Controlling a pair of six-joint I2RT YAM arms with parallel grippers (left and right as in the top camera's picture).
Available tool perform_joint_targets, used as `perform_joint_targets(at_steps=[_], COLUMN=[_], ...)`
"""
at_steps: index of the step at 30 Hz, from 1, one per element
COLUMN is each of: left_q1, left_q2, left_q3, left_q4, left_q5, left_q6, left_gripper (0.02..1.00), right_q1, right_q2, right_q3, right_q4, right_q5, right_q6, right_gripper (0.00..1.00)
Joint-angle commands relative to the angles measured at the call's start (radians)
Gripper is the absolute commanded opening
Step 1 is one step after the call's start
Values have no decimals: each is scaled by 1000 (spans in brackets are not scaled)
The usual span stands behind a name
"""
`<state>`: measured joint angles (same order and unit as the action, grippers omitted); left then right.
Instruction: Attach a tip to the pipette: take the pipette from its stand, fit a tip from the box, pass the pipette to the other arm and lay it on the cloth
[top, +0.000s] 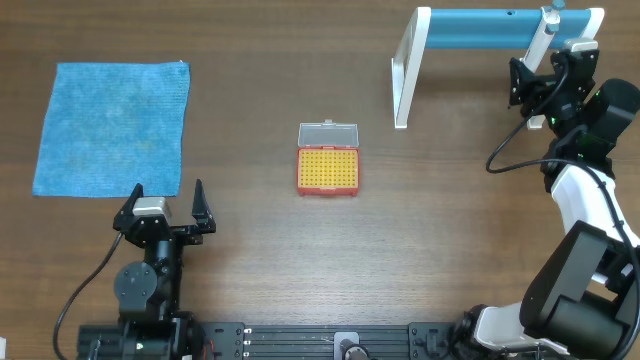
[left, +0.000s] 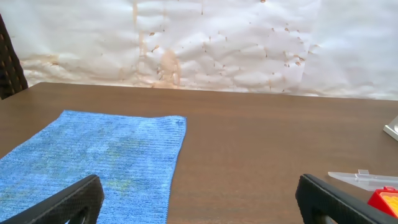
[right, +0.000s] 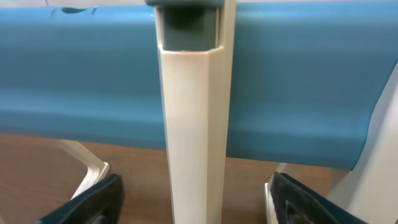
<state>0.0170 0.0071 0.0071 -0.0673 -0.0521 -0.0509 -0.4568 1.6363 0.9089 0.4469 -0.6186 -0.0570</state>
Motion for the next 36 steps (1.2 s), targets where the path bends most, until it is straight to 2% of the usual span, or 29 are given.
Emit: perform_joint_targets(at_steps=[1,10,23,28,29,31,36], left_q1=[2,2,2,2,2,2,2], left_q2=[-4,-4,-4,-4,-4,-4,-4], left_q3=[-2,-2,-2,-2,-2,-2,-2], left_q4=[-6,-6,-6,-6,-6,-6,-6], left_q5=[-16,-16,-16,-16,-16,-16,-16], left_q6=[-5,-5,-5,-5,-5,-5,-5], left_gripper=[998,996,996,996,996,996,998], right_q1=[10,16,15,15,15,15,15], right_q2=[10,10,10,10,10,10,10], right_q3=[15,15,15,15,15,15,15], right_q4=[6,6,6,8,8,8,8], right_q5=[9,9,10,35,35,35,35], right_q6=[13,13,13,20,20,20,20], right_gripper=[671,411,264,187,137,102,84])
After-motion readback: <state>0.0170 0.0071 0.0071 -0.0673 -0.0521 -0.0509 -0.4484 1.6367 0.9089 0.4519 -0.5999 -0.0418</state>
